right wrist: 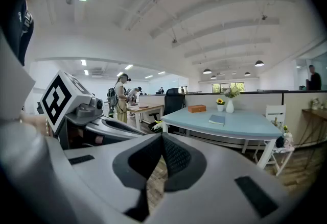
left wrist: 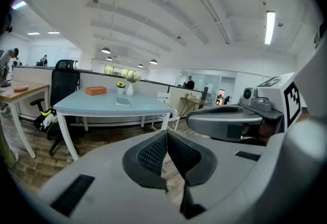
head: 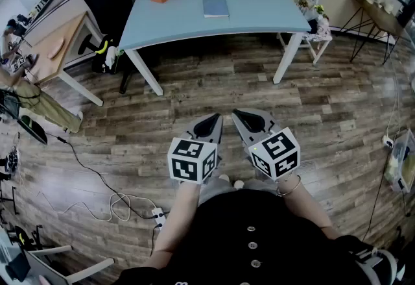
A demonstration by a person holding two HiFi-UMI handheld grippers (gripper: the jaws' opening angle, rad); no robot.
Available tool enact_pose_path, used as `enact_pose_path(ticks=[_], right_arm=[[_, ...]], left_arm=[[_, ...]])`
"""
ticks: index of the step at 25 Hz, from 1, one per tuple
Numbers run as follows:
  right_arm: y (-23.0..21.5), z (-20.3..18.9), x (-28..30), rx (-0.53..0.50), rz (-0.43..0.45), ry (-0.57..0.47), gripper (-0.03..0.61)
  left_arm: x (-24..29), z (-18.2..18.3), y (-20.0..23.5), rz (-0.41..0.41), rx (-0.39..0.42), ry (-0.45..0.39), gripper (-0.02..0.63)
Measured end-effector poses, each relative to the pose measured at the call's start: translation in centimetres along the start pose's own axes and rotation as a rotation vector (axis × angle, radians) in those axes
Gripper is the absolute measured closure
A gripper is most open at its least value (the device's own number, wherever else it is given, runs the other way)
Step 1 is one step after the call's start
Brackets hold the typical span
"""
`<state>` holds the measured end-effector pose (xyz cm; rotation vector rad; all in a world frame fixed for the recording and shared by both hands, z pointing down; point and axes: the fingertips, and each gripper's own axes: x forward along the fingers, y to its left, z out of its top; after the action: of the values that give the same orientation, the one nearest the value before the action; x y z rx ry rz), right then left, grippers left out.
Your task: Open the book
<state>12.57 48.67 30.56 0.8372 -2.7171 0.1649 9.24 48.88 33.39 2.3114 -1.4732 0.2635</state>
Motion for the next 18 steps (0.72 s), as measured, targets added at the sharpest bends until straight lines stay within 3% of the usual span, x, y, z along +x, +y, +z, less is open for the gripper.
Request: enact_pose_path(ticks=[12,18], right_arm=[[0.6,0.0,-0.2,0.005,0.032,-0.001,0.578],[0.7,-0.7,-0.5,0.041,0.088,-0.007,0.577]], left_arm=[[1.0,-0.2,-1.3,-0.006,0.029,0.020,0.600],[0.6,0.8,-1.9,-0.021,-0.020,-0.069,0.600]])
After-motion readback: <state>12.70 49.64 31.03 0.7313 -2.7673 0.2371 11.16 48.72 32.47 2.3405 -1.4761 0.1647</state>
